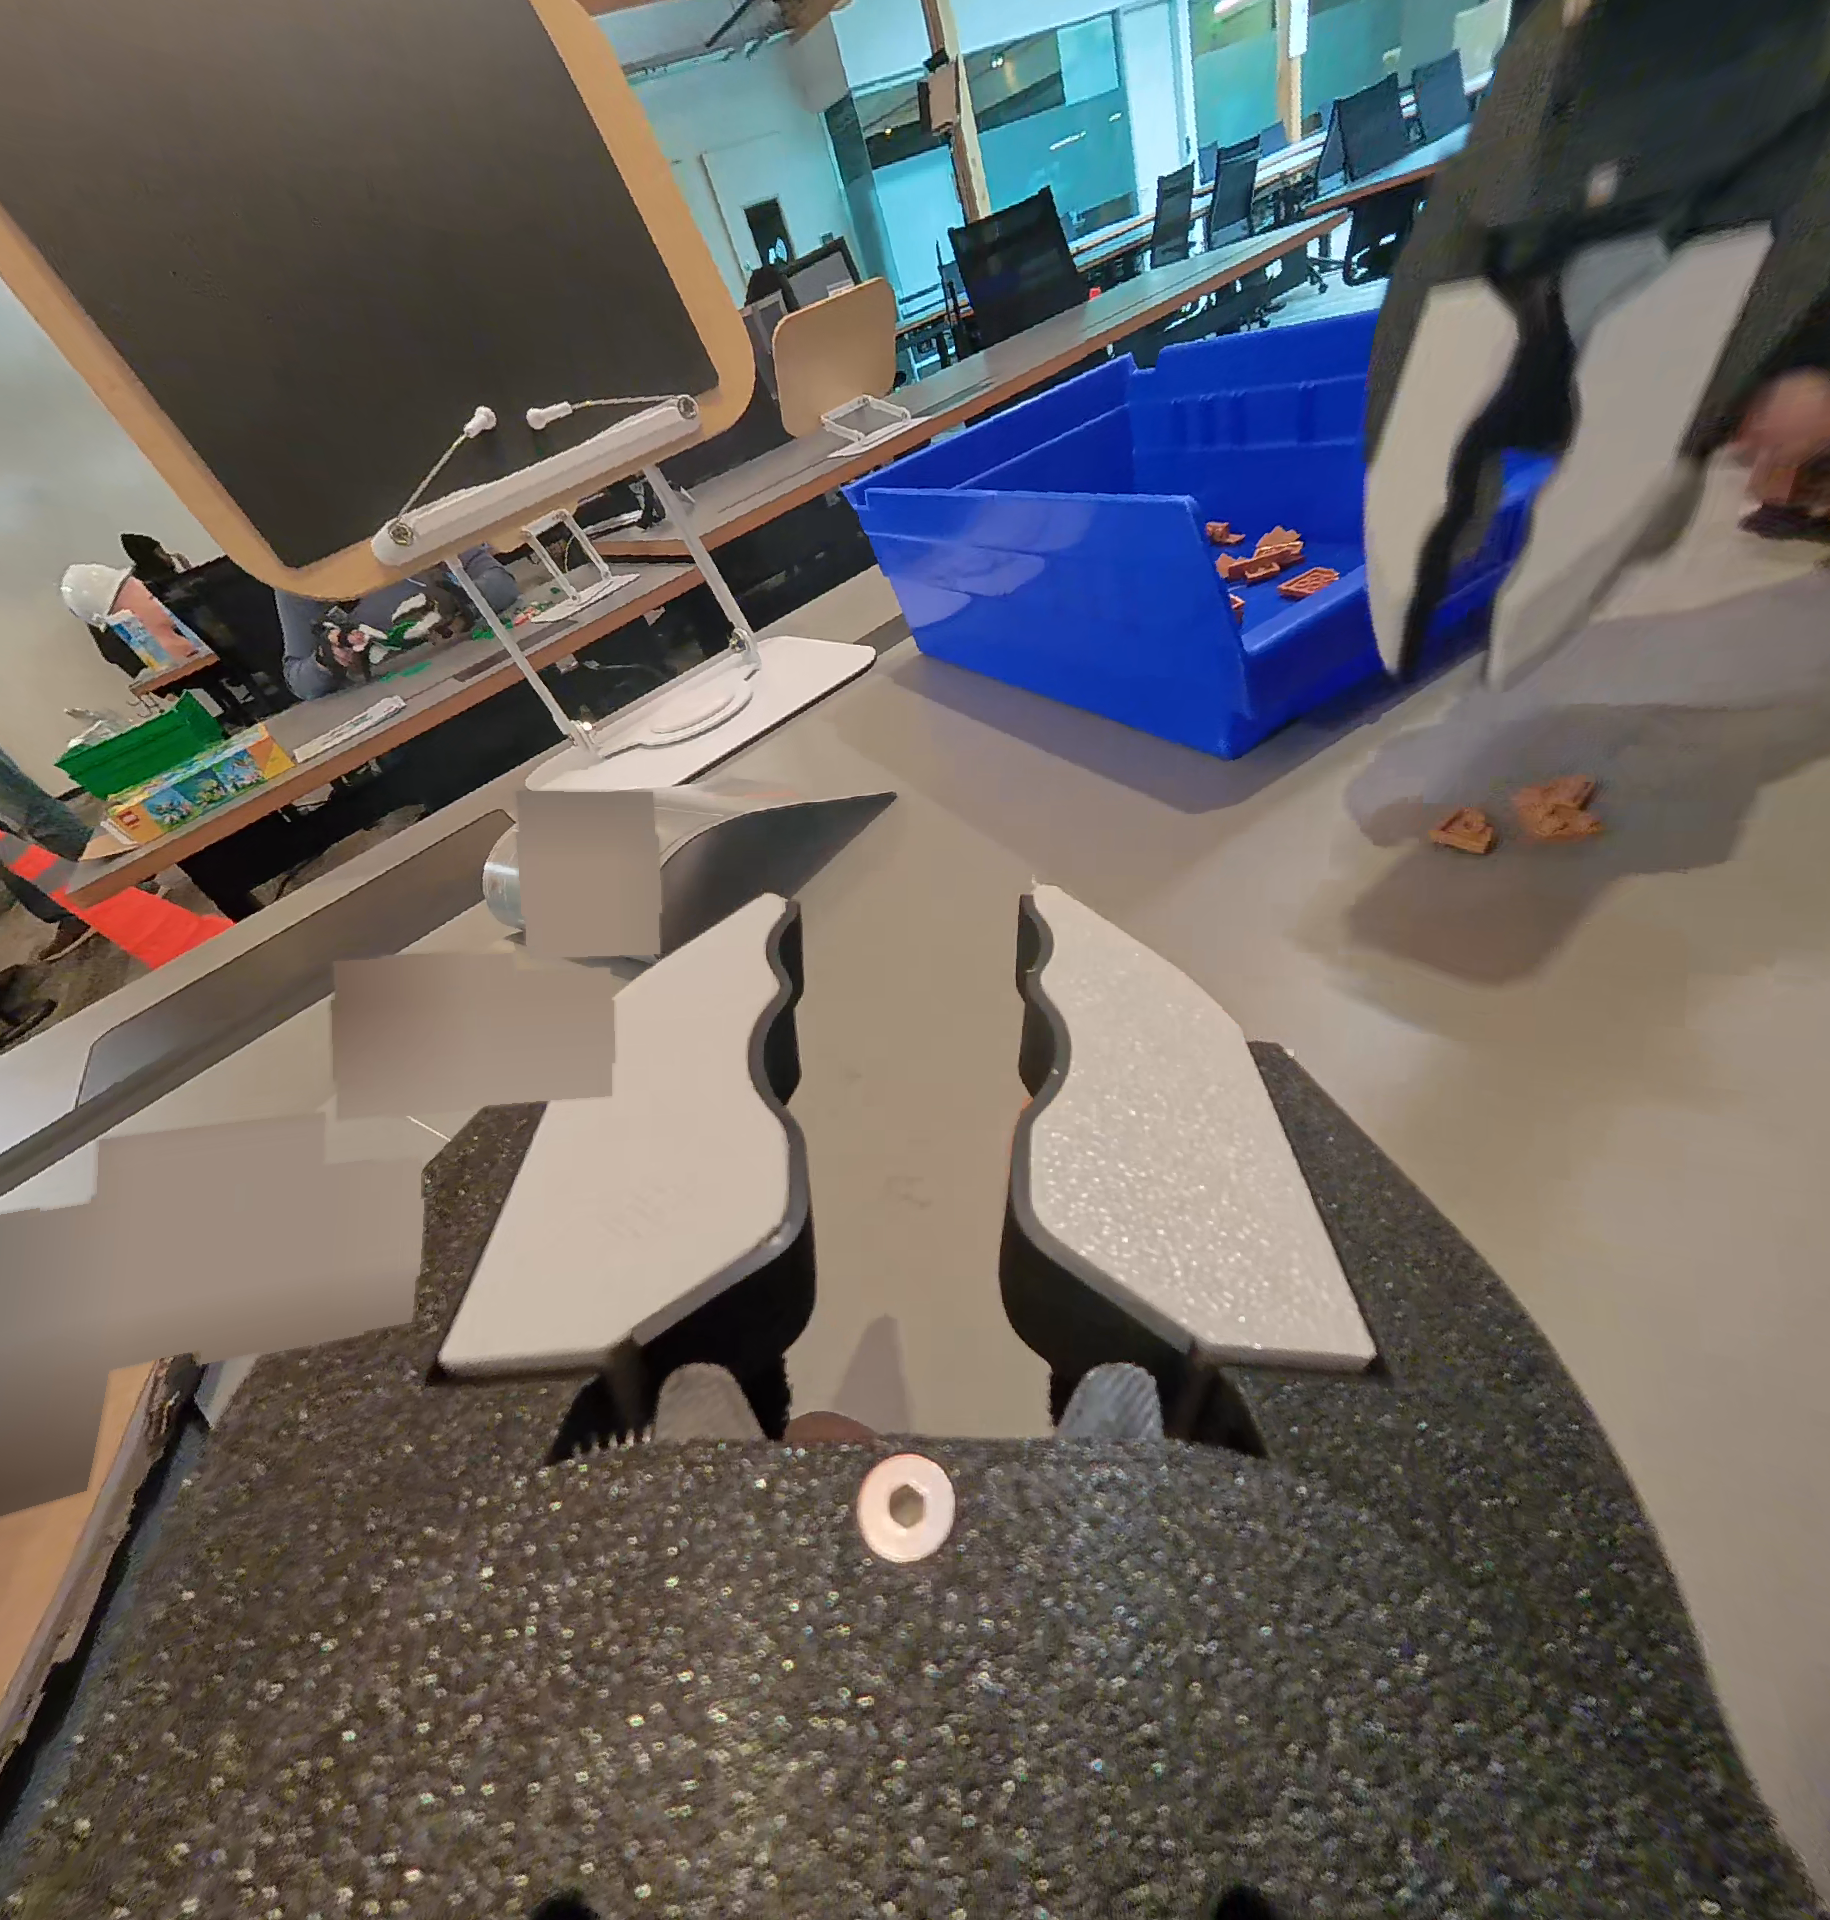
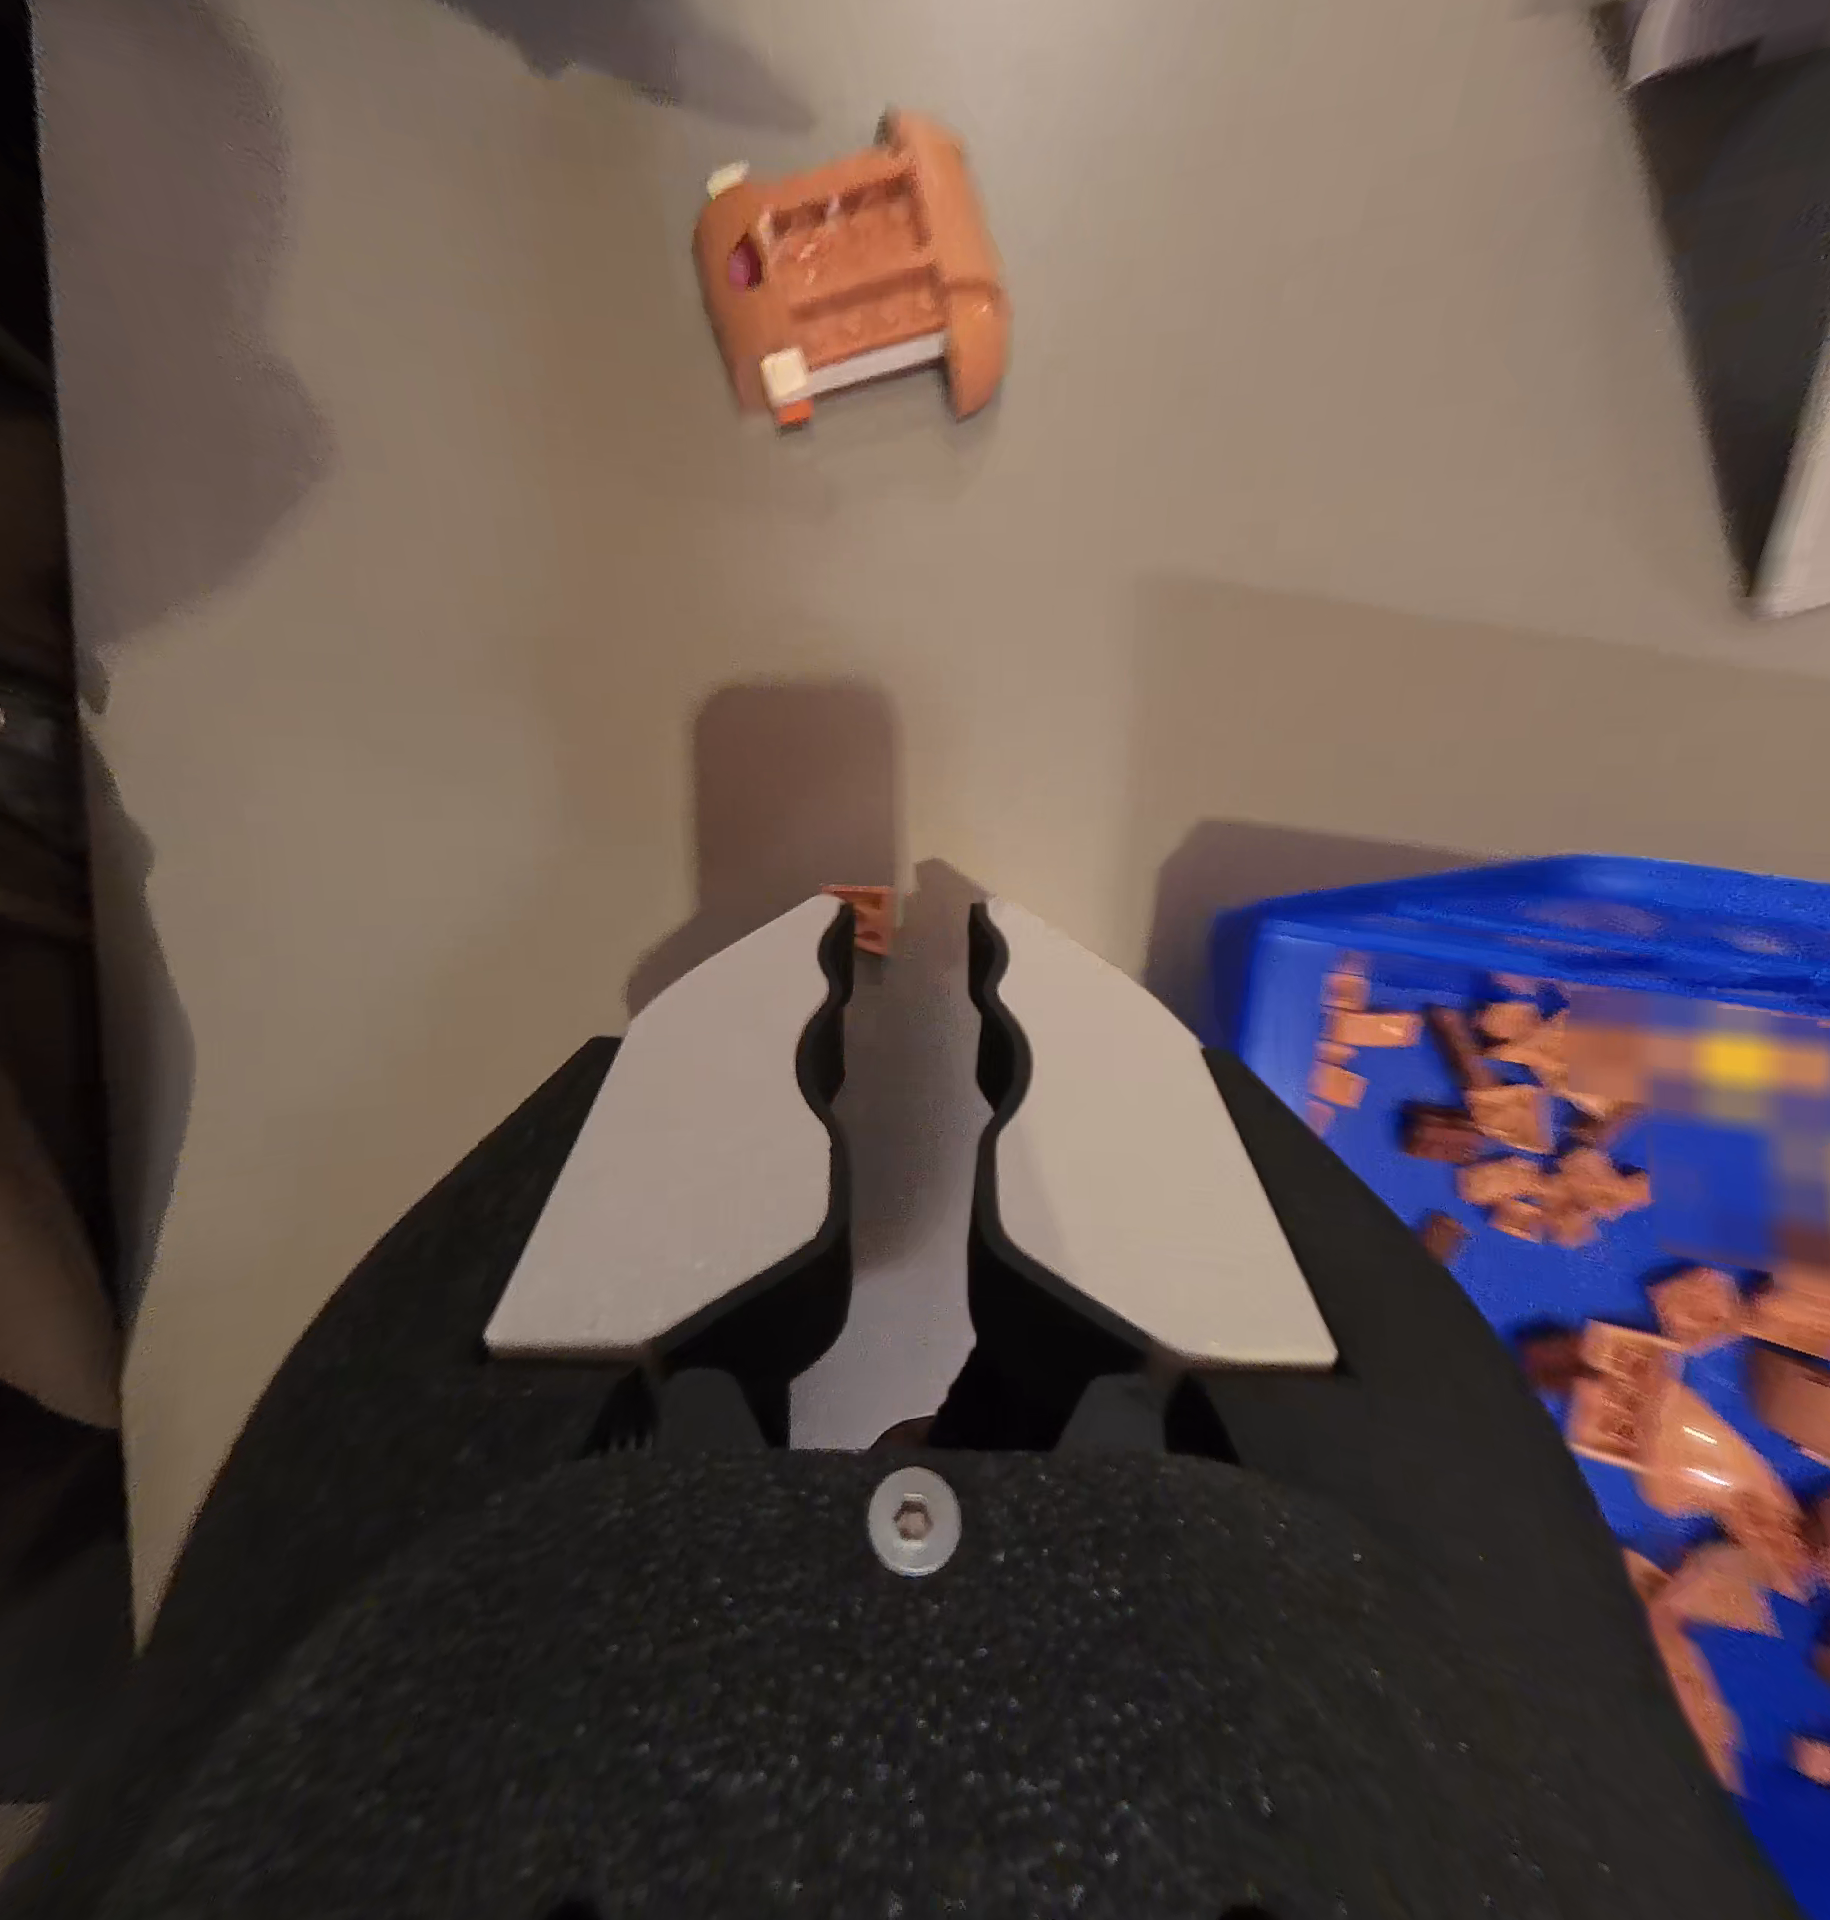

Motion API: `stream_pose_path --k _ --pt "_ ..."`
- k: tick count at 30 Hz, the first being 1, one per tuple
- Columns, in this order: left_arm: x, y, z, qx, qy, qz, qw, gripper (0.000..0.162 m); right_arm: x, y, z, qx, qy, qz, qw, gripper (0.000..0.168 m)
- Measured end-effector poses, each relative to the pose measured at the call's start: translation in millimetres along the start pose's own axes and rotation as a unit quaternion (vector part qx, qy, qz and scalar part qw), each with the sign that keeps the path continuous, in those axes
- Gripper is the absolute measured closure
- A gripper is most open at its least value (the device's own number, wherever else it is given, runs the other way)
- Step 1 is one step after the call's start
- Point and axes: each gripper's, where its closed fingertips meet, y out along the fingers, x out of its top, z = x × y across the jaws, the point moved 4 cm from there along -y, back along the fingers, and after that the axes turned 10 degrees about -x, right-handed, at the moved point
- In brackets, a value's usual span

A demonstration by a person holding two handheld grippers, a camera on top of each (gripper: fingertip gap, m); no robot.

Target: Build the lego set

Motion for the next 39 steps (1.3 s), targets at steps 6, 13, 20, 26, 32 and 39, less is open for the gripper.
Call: stream_pose_path --k 6,13,20,26,32,39 --pt "-4.6 4.5 0.8 -0.005 -0.007 0.012 1.000 0.123 -5.8 -23.8 -114.6 -0.081 0.003 0.005 0.997 0.148" --pt "-10.6 6.0 6.6 0.002 -0.026 0.009 1.000 0.123 -50.7 41.4 -200.5 -0.074 0.007 0.080 0.994 0.146" --pt "-16.9 11.9 11.1 0.005 -0.030 0.027 0.999 0.123 -52.5 61.6 -207.6 -0.007 -0.028 0.073 0.997 0.143" --pt "-16.5 10.2 11.9 0.008 -0.029 0.025 0.999 0.124 -53.5 63.1 -207.5 0.034 -0.003 0.075 0.997 0.148" --pt "-12.0 8.0 9.9 0.009 -0.021 0.019 1.000 0.124 -52.8 63.5 -206.1 0.014 0.005 0.095 0.995 0.152" --pt "-4.2 1.3 9.4 0.015 -0.017 -0.003 1.000 0.124 -52.2 54.7 -208.1 -0.021 0.044 0.085 0.995 0.166"
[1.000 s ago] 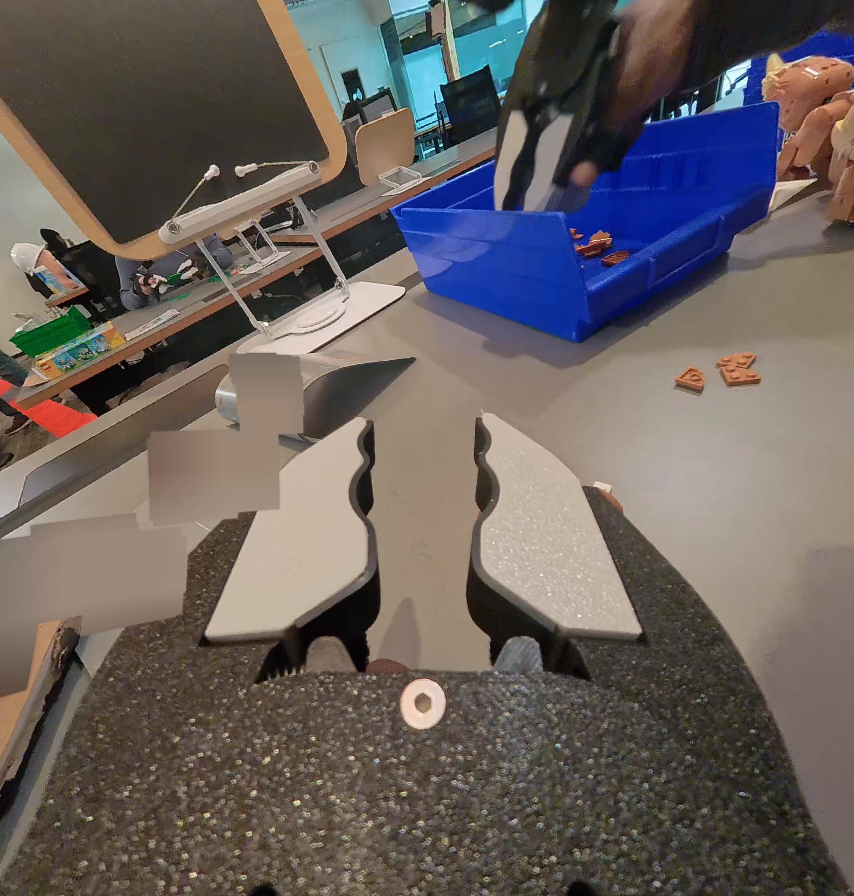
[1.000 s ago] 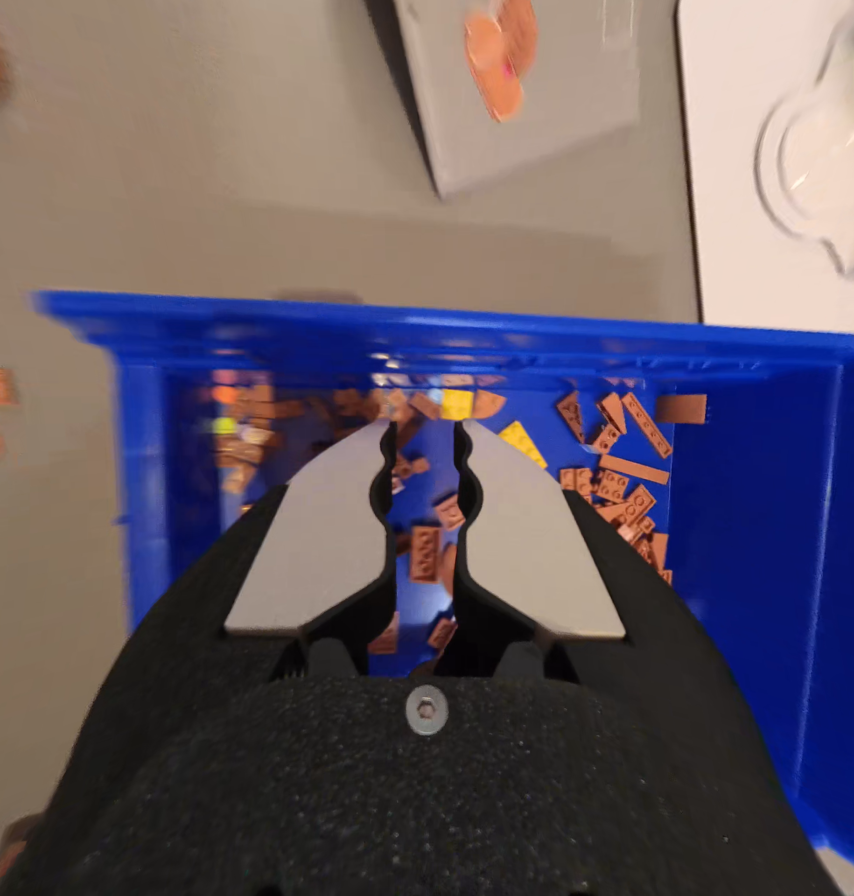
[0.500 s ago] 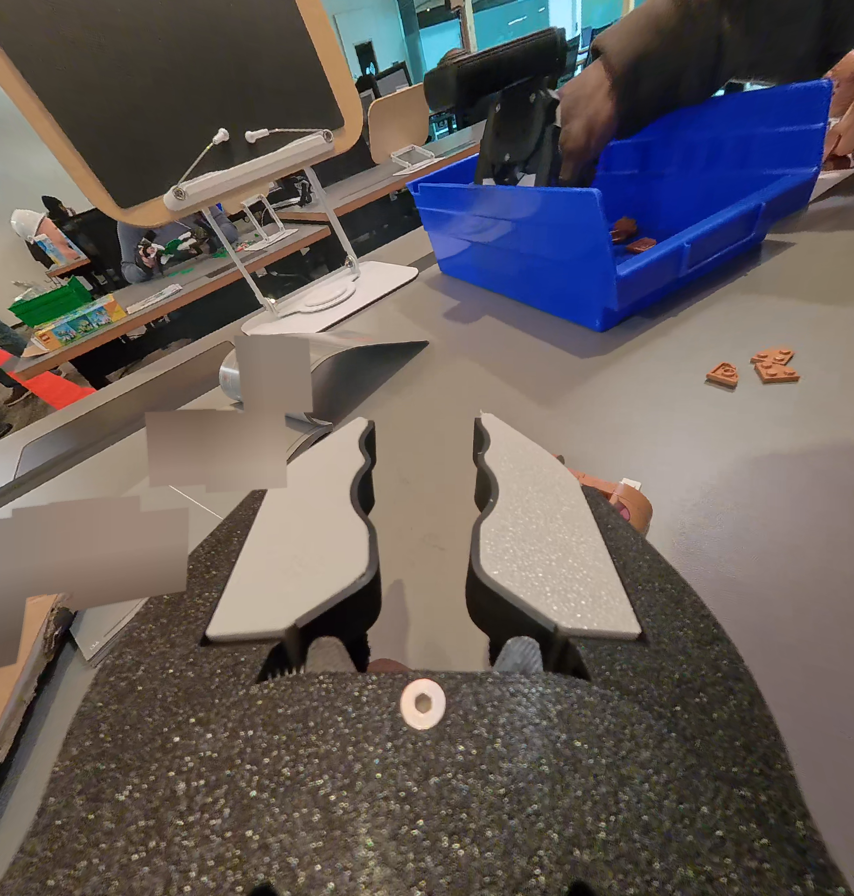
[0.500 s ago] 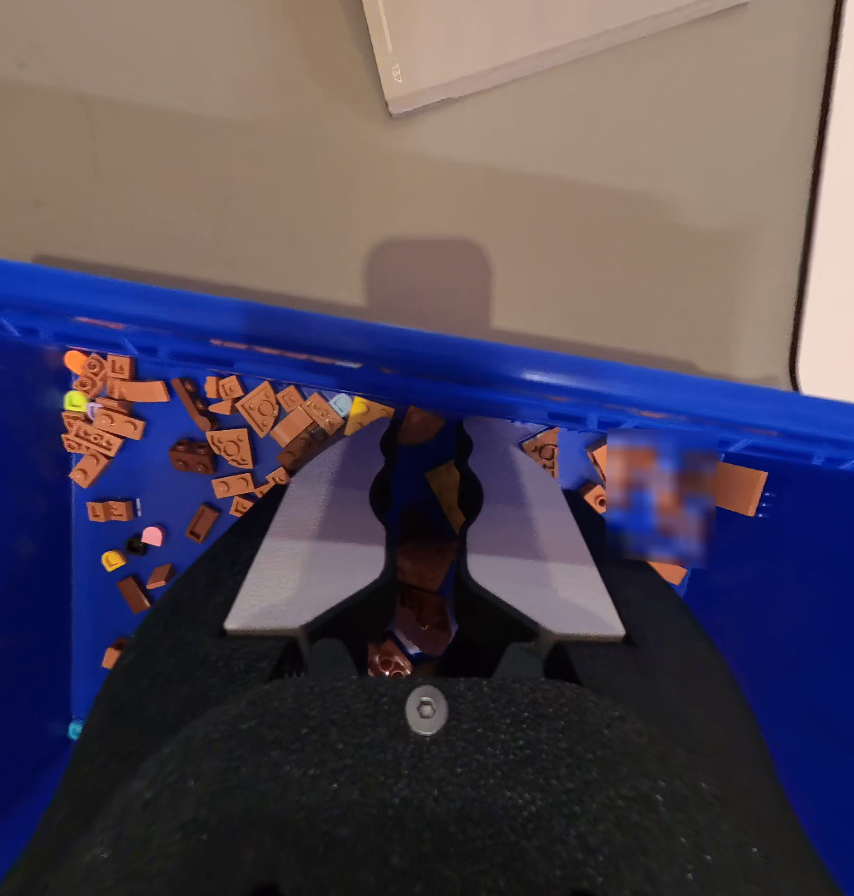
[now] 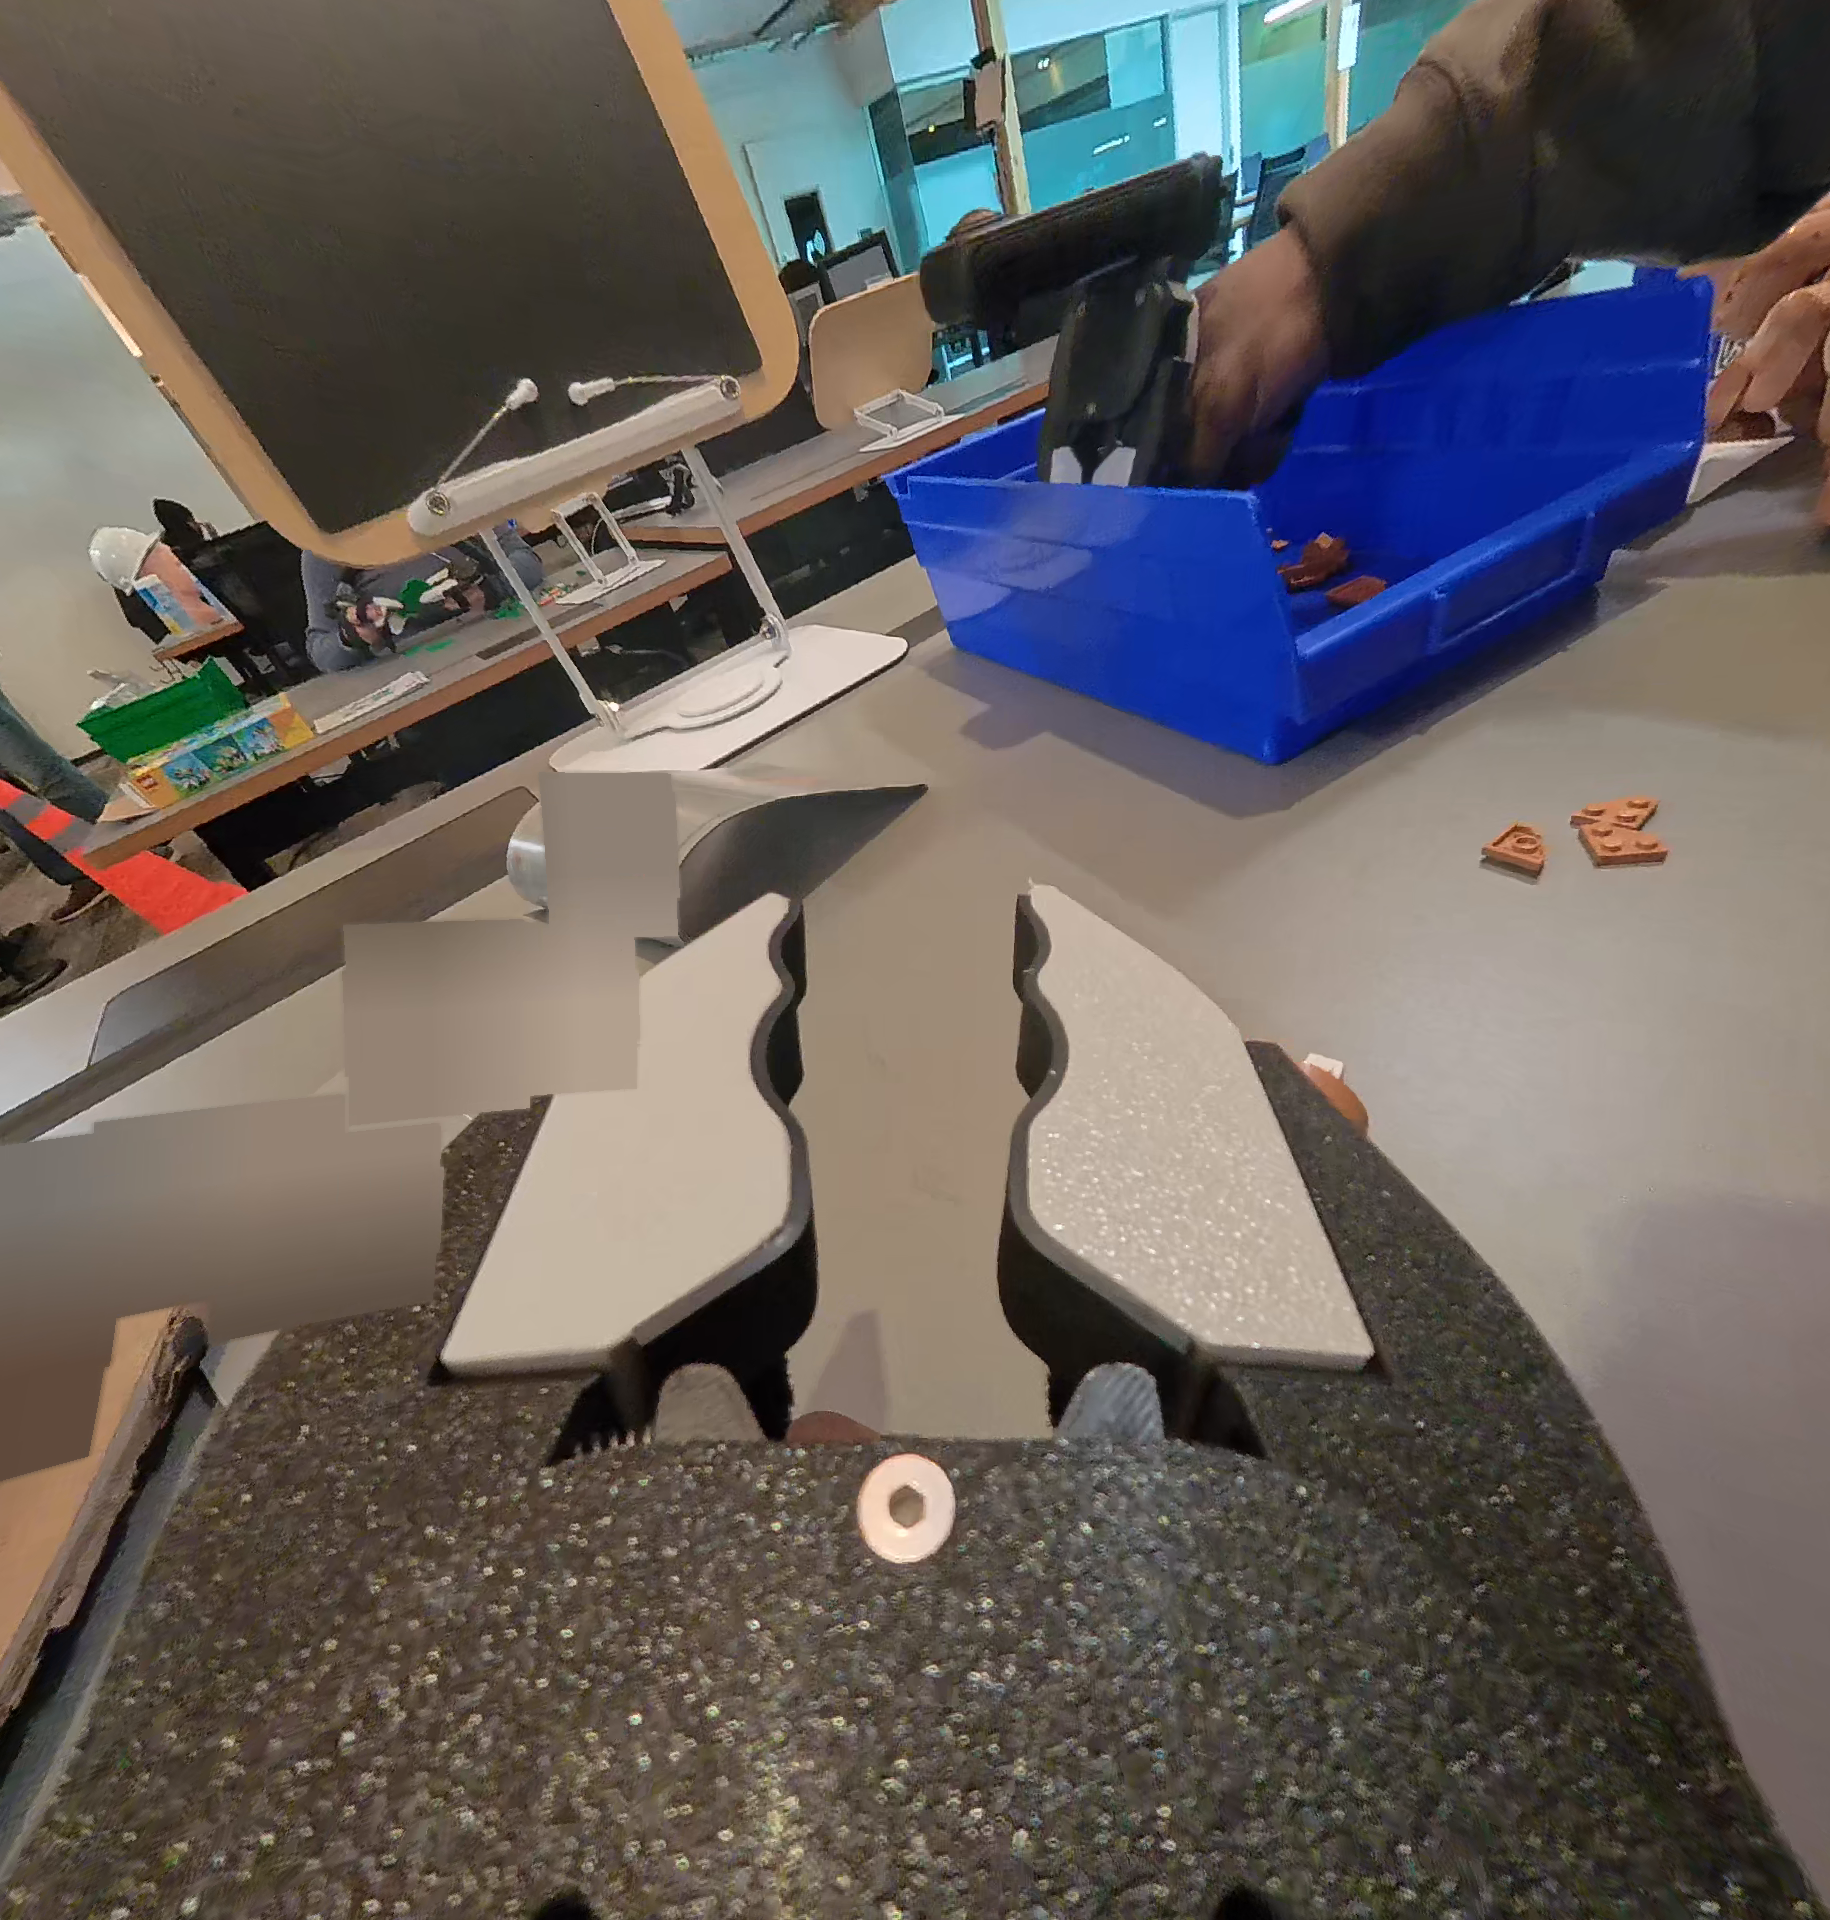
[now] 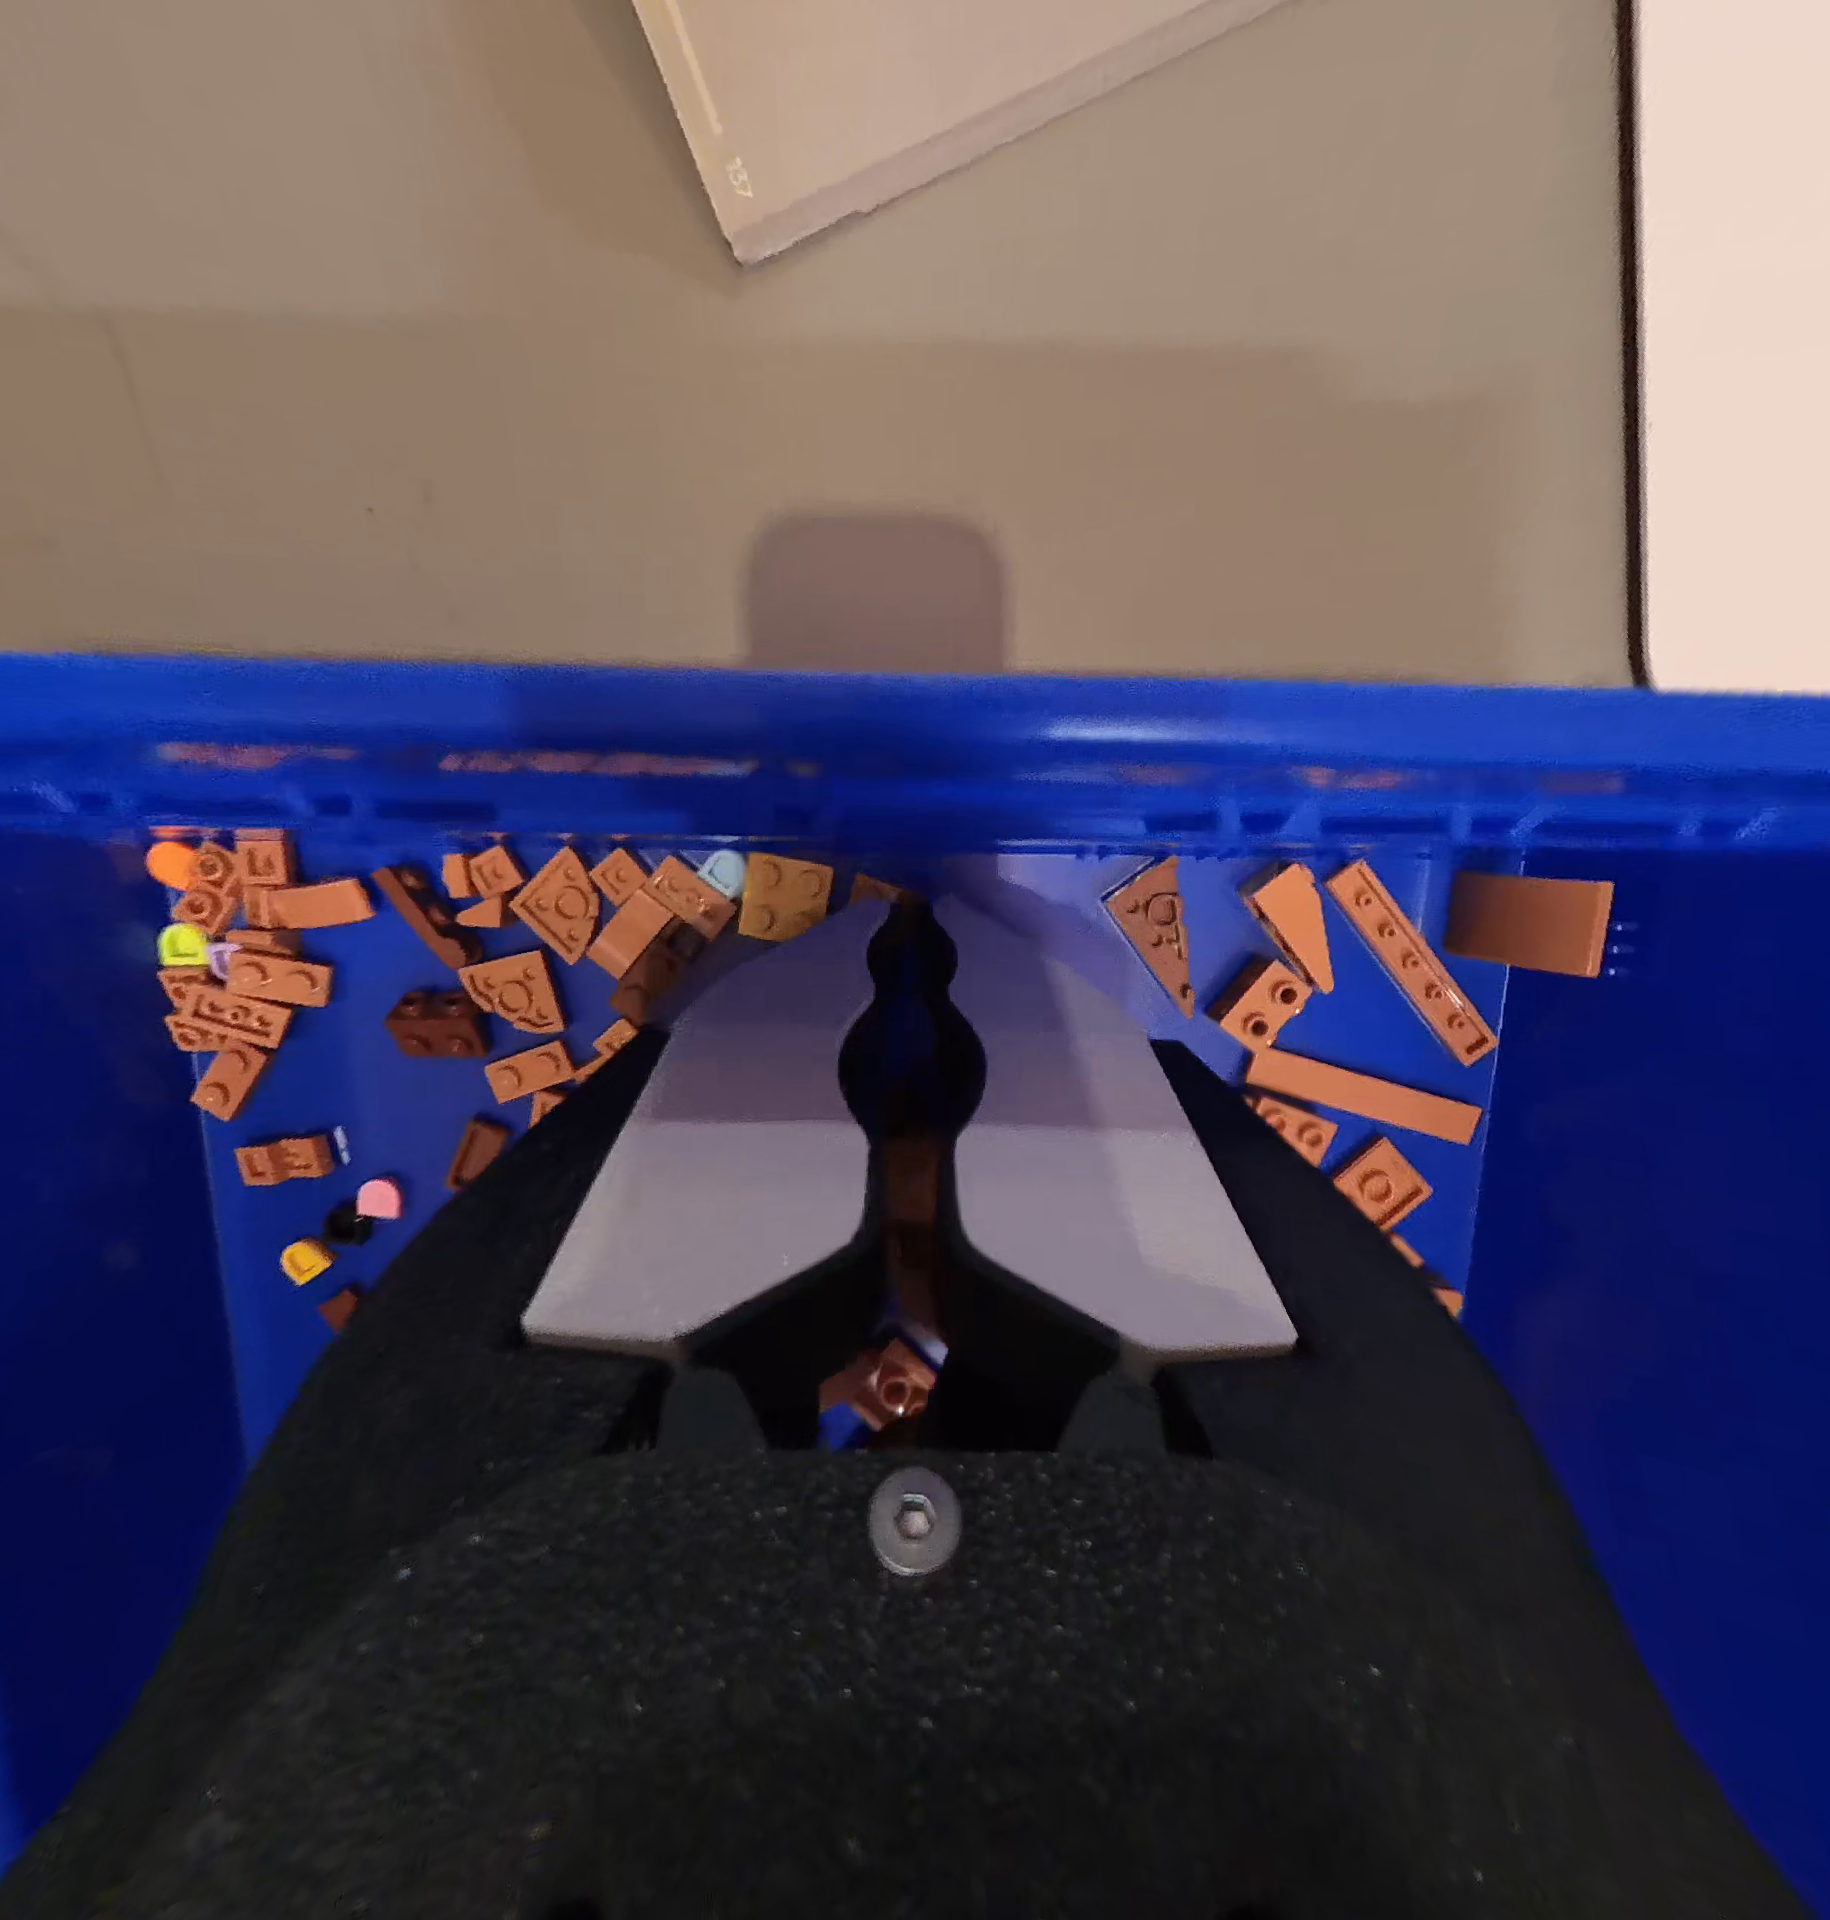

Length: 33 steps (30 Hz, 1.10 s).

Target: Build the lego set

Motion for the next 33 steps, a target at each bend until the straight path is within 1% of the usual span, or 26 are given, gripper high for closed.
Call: stream_pose_path --k 6,8,9,12,16,18,20,25,27,29,32,33 --pt "4.9 -2.0 -3.3 -0.005 0.008 -0.011 1.000 0.124 -3.7 -18.2 2.5 -0.028 -0.005 -0.001 1.000 0.168" --pt "5.8 -2.4 -4.2 -0.005 0.010 -0.012 1.000 0.124 -5.6 -20.3 3.2 -0.037 -0.026 0.004 0.999 0.168" --pt "6.1 -2.7 -4.4 -0.006 0.010 -0.013 1.000 0.124 -6.5 -19.5 3.9 -0.042 -0.046 0.007 0.998 0.166" --pt "6.8 -2.9 -4.9 -0.006 0.012 -0.014 1.000 0.124 -6.0 -10.4 5.7 -0.048 -0.092 0.011 0.995 0.152" --pt "4.8 -3.1 -4.4 -0.004 0.010 -0.010 1.000 0.124 -4.3 2.3 5.8 -0.031 -0.125 0.013 0.992 0.146" --pt "4.1 -3.1 -3.5 -0.002 0.008 -0.009 1.000 0.124 -1.5 3.9 5.3 -0.014 -0.132 0.005 0.991 0.146" --pt "3.7 -2.7 -2.9 -0.002 0.006 -0.008 1.000 0.124 -0.7 4.7 3.2 -0.001 -0.137 0.006 0.991 0.143" --pt "1.9 -0.7 -2.6 -0.006 0.002 -0.003 1.000 0.124 -0.2 6.0 2.6 0.034 -0.145 0.012 0.989 0.145" --pt "1.3 0.1 -2.7 -0.007 0.002 -0.001 1.000 0.124 -1.2 7.2 5.0 0.062 -0.146 0.022 0.987 0.141" --pt "0.9 0.6 -2.9 -0.009 0.002 0.001 1.000 0.124 0.1 8.5 4.5 0.071 -0.152 0.028 0.985 0.141" --pt "0.8 -0.2 -2.3 -0.006 0.002 0.000 1.000 0.124 1.5 9.4 2.7 0.070 -0.159 0.046 0.984 0.146" --pt "1.2 -0.8 -2.0 -0.004 0.003 -0.001 1.000 0.124 1.3 9.4 2.2 0.066 -0.160 0.049 0.984 0.154"
